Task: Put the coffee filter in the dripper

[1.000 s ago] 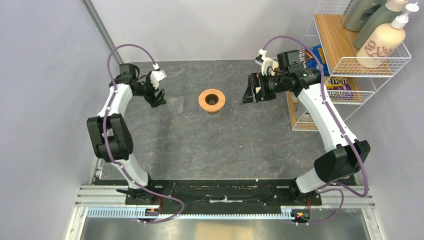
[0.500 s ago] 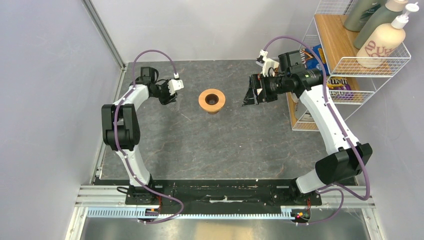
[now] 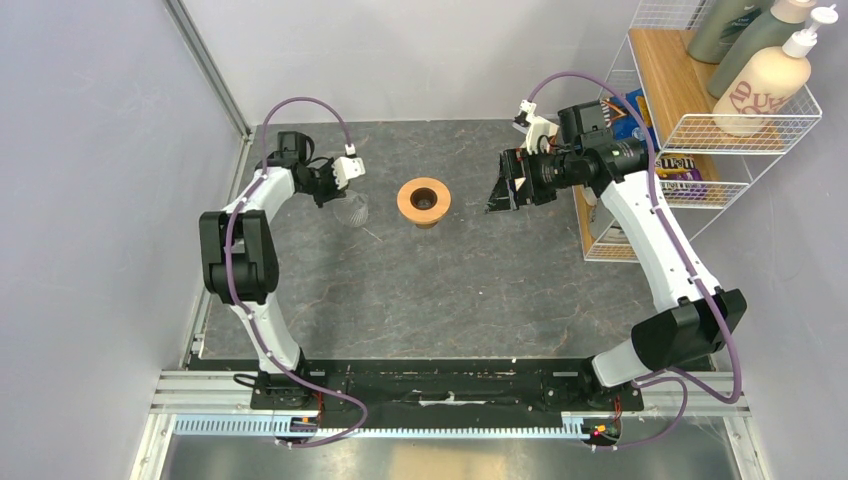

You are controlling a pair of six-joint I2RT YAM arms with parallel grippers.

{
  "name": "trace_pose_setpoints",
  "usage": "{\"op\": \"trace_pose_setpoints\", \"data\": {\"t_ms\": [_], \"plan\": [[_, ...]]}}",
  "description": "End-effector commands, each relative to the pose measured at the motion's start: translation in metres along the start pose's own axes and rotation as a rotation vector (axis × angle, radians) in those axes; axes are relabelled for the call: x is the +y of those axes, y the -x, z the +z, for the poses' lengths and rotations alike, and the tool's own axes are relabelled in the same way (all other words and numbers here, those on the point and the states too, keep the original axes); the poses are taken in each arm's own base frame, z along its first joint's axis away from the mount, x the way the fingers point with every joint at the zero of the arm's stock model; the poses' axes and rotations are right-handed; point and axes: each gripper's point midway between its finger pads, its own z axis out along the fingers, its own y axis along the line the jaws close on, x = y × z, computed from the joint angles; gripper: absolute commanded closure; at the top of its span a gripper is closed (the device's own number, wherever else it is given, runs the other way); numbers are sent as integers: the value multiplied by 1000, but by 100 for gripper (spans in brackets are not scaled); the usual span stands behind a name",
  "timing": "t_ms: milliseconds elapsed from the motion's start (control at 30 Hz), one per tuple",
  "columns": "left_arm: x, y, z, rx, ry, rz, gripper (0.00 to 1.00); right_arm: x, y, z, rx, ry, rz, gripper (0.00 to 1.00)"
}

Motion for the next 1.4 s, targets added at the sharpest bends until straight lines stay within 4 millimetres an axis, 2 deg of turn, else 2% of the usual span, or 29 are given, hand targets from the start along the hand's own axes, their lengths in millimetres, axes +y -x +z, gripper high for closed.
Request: {"op": "trace_pose_setpoints", "data": {"t_ms": [0,133,200,367,533,567,733,900,1033,1167,1367], "plan": [[14,36,-41,-26,72,-118,98,11,5,-12,-38,14,-41,1],[21,57,-79,12,155,-343,98,13,8,-13,-52,13,-32,1],[17,67,-100,49,159,-470,98,13,9,-13,-57,9,-22,1],[-2,103,-140,84,108,-818,98,10,10,-11,-62,-1,-9,1],[-28,150,-164,36,-4,-1149,98,-1,27,-14,-130,-84,4,1],[-38,166,-160,31,-43,-1174,98,-3,30,-14,-139,-96,7,1],[-63,206,-149,43,-94,-1257,98,-12,42,-12,-184,-143,25,1],[-80,232,-124,78,-111,-1296,98,-19,45,-15,-200,-189,31,1],[-81,240,-104,108,-117,-1352,98,-17,45,-18,-208,-190,31,1],[-73,249,-89,109,-102,-1351,98,-14,45,-16,-206,-172,43,1],[-72,234,-64,190,-100,-1370,98,-14,49,-15,-211,-166,48,1]]}}
